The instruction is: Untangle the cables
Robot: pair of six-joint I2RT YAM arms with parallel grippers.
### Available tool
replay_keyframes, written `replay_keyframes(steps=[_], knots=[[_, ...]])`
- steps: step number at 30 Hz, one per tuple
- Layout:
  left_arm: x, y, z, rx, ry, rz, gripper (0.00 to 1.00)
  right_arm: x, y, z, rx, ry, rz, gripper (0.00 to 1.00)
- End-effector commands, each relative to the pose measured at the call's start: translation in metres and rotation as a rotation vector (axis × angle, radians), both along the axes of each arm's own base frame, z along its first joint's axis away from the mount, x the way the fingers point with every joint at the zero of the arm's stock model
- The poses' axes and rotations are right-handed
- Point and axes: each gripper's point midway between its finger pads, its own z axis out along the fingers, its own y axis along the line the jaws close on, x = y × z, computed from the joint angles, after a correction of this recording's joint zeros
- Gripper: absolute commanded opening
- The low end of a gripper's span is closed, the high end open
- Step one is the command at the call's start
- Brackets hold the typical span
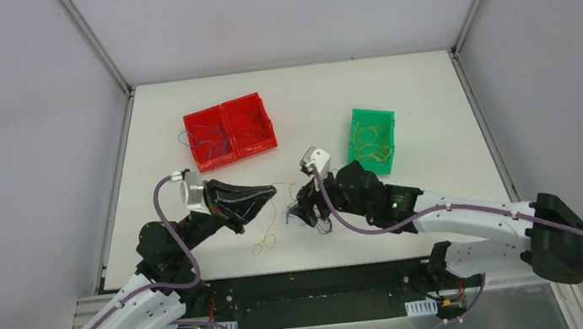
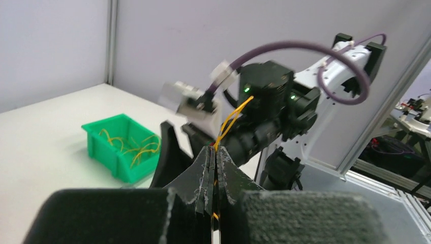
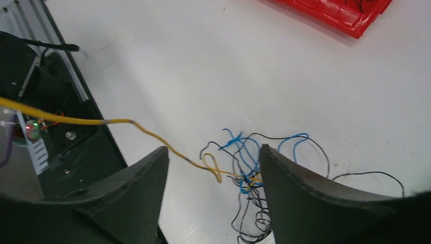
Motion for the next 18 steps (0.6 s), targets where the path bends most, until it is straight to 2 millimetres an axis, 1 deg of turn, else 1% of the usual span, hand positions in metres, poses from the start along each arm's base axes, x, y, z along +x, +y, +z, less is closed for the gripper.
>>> replay_keyframes(steps=[1, 2, 4, 5, 6, 8, 9, 10, 11, 12, 13, 14, 16, 18], knots=[[-0.024, 0.006, 0.031, -0.136, -0.095, -0.080, 0.00, 0.019, 0.017, 0.009, 0.008, -0.057, -0.044, 0.62], [-0.022, 0.008, 0.030, -0.141, -0.091, -0.068, 0.00, 0.021, 0.019, 0.008, 0.005, -0.053, -0.049, 0.50], [-0.014, 0.012, 0.027, -0.133, -0.079, -0.012, 0.00, 0.020, 0.021, 0.011, 0.020, -0.039, -0.050, 0.17], [-0.001, 0.018, 0.022, -0.127, -0.044, 0.063, 0.00, 0.017, 0.021, 0.015, 0.037, -0.030, -0.045, 0.03], [0.012, 0.024, 0.016, -0.118, -0.006, 0.138, 0.00, 0.013, 0.020, 0.022, 0.064, -0.022, -0.037, 0.00], [0.038, 0.037, -0.002, -0.091, 0.079, 0.294, 0.00, 0.005, 0.015, 0.039, 0.132, -0.013, -0.025, 0.00], [0.049, 0.041, -0.012, -0.075, 0.115, 0.352, 0.00, 0.002, 0.011, 0.049, 0.170, -0.013, -0.031, 0.00], [0.054, 0.041, -0.018, -0.061, 0.119, 0.371, 0.00, 0.000, 0.005, 0.056, 0.196, -0.017, -0.041, 0.00], [0.056, 0.035, -0.021, -0.042, 0.109, 0.358, 0.00, 0.000, -0.002, 0.065, 0.236, -0.010, -0.070, 0.00], [0.055, 0.024, -0.025, -0.015, 0.096, 0.319, 0.00, 0.000, -0.008, 0.072, 0.261, -0.013, -0.089, 0.00], [0.054, 0.012, -0.027, 0.016, 0.085, 0.269, 0.00, 0.000, -0.014, 0.079, 0.286, -0.020, -0.104, 0.00], [0.056, -0.003, -0.037, 0.070, 0.101, 0.221, 0.00, -0.002, -0.021, 0.087, 0.311, -0.029, -0.111, 0.00], [0.054, -0.027, -0.044, 0.138, 0.108, 0.117, 0.00, -0.005, -0.029, 0.093, 0.335, -0.037, -0.120, 0.00], [0.049, -0.045, -0.047, 0.167, 0.116, 0.024, 0.00, -0.007, -0.033, 0.096, 0.355, -0.039, -0.125, 0.00]])
